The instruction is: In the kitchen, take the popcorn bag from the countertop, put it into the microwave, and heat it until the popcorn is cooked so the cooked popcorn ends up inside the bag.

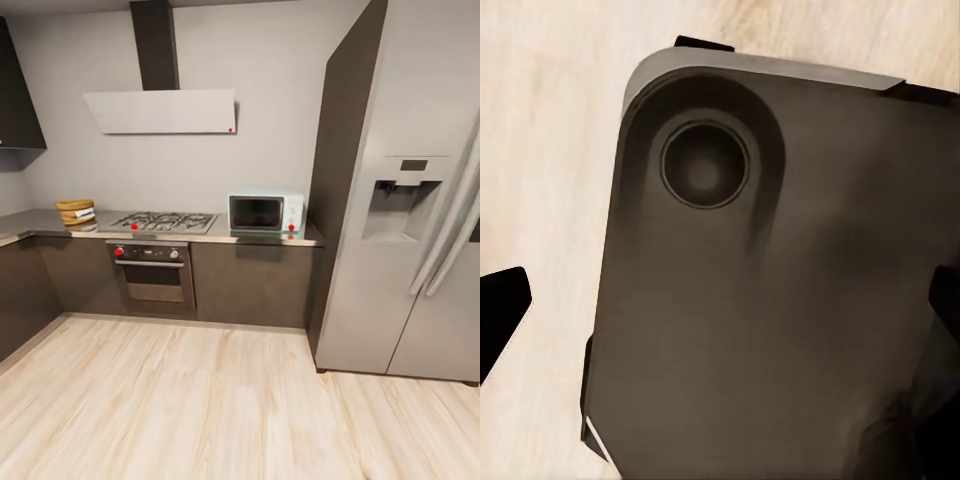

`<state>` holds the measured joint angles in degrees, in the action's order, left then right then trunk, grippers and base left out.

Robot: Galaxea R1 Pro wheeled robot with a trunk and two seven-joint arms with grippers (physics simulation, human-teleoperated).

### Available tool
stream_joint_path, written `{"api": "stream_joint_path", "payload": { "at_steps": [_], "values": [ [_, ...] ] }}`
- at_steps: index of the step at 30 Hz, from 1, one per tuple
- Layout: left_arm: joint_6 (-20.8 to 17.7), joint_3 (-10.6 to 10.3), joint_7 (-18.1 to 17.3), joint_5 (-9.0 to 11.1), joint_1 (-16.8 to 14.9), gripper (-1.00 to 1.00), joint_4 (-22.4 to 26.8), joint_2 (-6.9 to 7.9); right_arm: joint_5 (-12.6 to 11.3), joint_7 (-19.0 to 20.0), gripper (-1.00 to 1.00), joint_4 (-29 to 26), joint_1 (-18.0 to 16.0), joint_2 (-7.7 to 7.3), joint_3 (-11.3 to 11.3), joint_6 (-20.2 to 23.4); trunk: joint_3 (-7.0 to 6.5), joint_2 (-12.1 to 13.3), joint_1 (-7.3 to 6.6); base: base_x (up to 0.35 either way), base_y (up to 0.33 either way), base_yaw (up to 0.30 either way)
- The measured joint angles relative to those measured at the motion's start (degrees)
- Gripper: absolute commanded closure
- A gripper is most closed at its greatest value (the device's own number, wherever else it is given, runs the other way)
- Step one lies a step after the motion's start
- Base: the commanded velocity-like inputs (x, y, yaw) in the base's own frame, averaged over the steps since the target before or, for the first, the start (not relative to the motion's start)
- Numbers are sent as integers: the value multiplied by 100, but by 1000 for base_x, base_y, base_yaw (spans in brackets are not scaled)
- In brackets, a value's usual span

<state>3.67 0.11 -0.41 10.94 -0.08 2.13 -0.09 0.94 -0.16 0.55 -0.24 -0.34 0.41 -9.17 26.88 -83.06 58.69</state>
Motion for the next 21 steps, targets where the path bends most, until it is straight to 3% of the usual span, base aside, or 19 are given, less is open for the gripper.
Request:
{"api": "stream_joint_path", "payload": {
  "at_steps": [12,21],
  "values": [
    [3,-7,-3,-18,0,-100,4,-7,-6,0,-100,0,0,0,0,0,0,0,0,325,103,-4],
    [26,-16,-2,-36,0,-100,1,-8,-45,0,-100,0,0,0,-1,1,0,0,0,325,103,-220]
  ]
}}
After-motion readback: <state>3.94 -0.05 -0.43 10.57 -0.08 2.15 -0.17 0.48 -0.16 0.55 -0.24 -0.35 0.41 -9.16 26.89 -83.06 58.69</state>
